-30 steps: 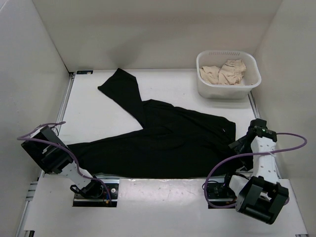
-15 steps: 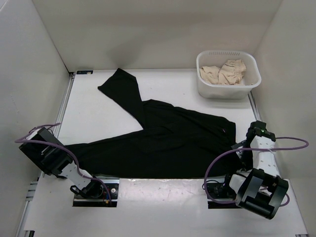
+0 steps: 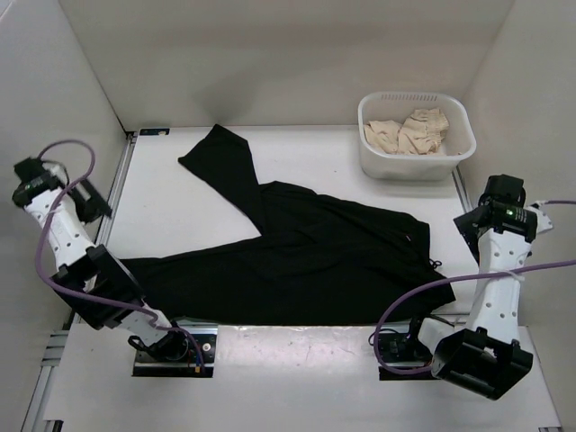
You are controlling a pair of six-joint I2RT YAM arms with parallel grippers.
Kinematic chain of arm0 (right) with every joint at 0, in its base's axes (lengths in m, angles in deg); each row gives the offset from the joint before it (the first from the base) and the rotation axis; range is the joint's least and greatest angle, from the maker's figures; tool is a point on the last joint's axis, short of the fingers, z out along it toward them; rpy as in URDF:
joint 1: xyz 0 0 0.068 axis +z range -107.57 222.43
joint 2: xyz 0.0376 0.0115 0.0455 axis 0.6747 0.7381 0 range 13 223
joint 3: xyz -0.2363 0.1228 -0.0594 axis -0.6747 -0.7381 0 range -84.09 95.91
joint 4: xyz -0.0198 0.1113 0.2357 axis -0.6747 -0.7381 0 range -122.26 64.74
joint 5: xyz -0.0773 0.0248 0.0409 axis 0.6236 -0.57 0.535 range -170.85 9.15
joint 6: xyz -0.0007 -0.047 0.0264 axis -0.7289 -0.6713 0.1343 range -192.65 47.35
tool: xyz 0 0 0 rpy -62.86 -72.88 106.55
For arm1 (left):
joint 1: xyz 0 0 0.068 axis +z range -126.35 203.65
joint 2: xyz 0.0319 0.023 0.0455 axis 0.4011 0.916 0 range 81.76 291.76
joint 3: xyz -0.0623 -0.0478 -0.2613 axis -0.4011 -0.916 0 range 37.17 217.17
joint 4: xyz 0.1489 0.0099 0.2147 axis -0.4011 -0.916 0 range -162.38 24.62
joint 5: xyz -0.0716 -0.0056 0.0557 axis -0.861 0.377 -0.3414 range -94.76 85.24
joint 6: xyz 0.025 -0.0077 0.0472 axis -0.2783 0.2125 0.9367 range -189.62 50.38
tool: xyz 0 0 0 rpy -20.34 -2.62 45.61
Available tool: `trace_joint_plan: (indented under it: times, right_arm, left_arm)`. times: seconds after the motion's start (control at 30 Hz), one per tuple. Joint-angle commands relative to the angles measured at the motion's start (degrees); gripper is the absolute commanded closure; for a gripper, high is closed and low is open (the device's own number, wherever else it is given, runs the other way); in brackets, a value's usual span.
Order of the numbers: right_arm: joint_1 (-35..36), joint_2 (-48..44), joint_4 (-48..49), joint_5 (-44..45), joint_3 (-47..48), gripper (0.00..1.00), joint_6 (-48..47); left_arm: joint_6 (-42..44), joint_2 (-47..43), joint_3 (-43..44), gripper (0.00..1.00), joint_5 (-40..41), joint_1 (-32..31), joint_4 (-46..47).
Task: Fold and stack the trousers
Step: Flatten the trousers out
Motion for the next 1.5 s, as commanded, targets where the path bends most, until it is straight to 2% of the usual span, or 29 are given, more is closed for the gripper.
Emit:
trace_joint_plan:
  times: [0.0, 0.07, 0.1, 0.17, 0.2, 0.23, 0.33, 0.37, 0.4, 0.5, 0.67, 0.8, 0.83, 0.9, 0.93, 1.0, 1.07, 1.1, 1.13, 1.2, 1.27, 1.33, 1.4, 1.43, 1.47]
  right_arm:
    - [2.0, 2.6, 3.7, -2.0, 2.8, 0.06, -4.3]
    - [3.2, 5.2, 8.5, -4.7, 3.5, 0.06, -6.0]
    - [3.2, 6.1, 10.1, -7.9, 3.5, 0.07, -6.0]
    - [4.3, 9.9, 14.8, -11.4, 2.8, 0.09, -6.0]
    - [4.3, 11.3, 16.2, -13.0, 2.8, 0.11, -5.4]
    - [5.1, 14.4, 17.3, -14.0, 2.8, 0.11, -4.9]
    - [6.9, 21.1, 19.4, -15.8, 5.4, 0.12, -4.2]
    - [7.5, 22.8, 19.9, -15.8, 6.3, 0.12, -3.5]
    - [7.5, 24.3, 19.9, -16.3, 7.1, 0.12, -3.5]
    - [7.5, 30.8, 21.0, -17.2, 8.9, 0.12, -2.2]
    - [7.5, 37.5, 20.3, -19.3, 10.0, 0.12, -0.3]
    - [7.5, 42.4, 22.7, -21.4, 9.3, 0.12, 0.3]
    - [8.0, 43.6, 22.7, -21.4, 10.0, 0.12, 0.9]
    - [8.0, 46.7, 22.7, -21.4, 10.8, 0.15, 0.9]
    - [8.0, 47.5, 22.7, -20.2, 10.8, 0.18, 0.9]
    - [8.0, 48.6, 22.2, -18.5, 10.8, 0.35, 0.4]
    - [8.0, 49.4, 21.6, -15.7, 11.5, 0.52, 0.4]
    - [8.0, 50.0, 21.6, -14.8, 12.0, 0.67, -0.2]
    - [8.0, 50.0, 21.0, -14.1, 12.0, 0.73, -0.2]
    - [8.0, 50.0, 21.0, -13.0, 12.0, 0.85, -1.3]
    - [7.5, 50.0, 20.4, -12.2, 12.0, 0.89, -1.3]
    - [6.3, 50.0, 20.4, -11.5, 12.0, 0.89, -1.8]
    - [6.3, 49.4, 21.0, -10.9, 11.5, 0.89, -2.3]
    - [6.3, 49.4, 21.0, -10.9, 11.5, 0.87, -3.5]
    - [6.3, 48.8, 21.0, -10.9, 11.5, 0.84, -4.1]
  left_arm:
    - [0.0, 2.7, 5.4, 0.00, -13.5, -8.1, -1.6]
    - [0.0, 6.7, 11.5, 0.00, -18.5, -12.5, -0.1]
    - [0.0, 11.8, 13.9, 0.00, -18.5, -17.7, 1.2]
    - [0.0, 18.2, 23.1, 0.00, -16.1, -23.4, 1.8]
    - [0.0, 25.0, 26.4, 0.00, -14.4, -28.5, 1.8]
    - [0.0, 28.4, 33.3, 0.00, -10.4, -30.8, 2.5]
    - [0.0, 41.4, 43.3, 0.00, -4.2, -37.7, 3.9]
    - [0.0, 44.0, 48.1, 0.00, -0.6, -38.8, 6.5]
    - [0.0, 46.1, 49.2, 0.00, 0.9, -39.5, 8.7]
    - [0.0, 50.7, 48.3, 0.00, 6.4, -40.9, 18.3]
    - [0.0, 59.0, 51.3, 0.00, 11.6, -40.9, 20.5]
    - [0.0, 59.8, 44.6, 0.00, 14.1, -41.4, 20.5]
    - [0.0, 59.8, 43.2, 0.05, 14.1, -41.4, 20.5]
    - [0.0, 59.8, 40.6, 0.28, 15.0, -41.4, 20.5]
    - [0.0, 59.1, 37.7, 0.53, 15.6, -41.4, 20.5]
    - [0.0, 57.0, 34.4, 0.86, 17.8, -41.4, 20.5]
    - [0.0, 54.7, 28.0, 0.86, 19.8, -40.8, 20.5]
    - [0.0, 51.3, 25.2, 0.86, 20.7, -39.8, 20.5]
    - [0.0, 49.3, 19.6, 0.86, 22.2, -39.0, 20.5]
    - [0.0, 43.1, 13.9, 0.86, 23.2, -37.1, 20.5]
    - [0.0, 39.3, 6.2, 0.86, 25.6, -34.1, 20.5]
    - [0.0, 34.9, 1.8, 0.86, 27.7, -31.7, 20.0]
    - [0.0, 32.9, -2.8, 0.79, 29.0, -30.5, 18.6]
    - [0.0, 31.3, -3.8, 0.73, 29.0, -30.0, 16.4]
    - [0.0, 30.8, -4.3, 0.49, 27.4, -29.4, 14.8]
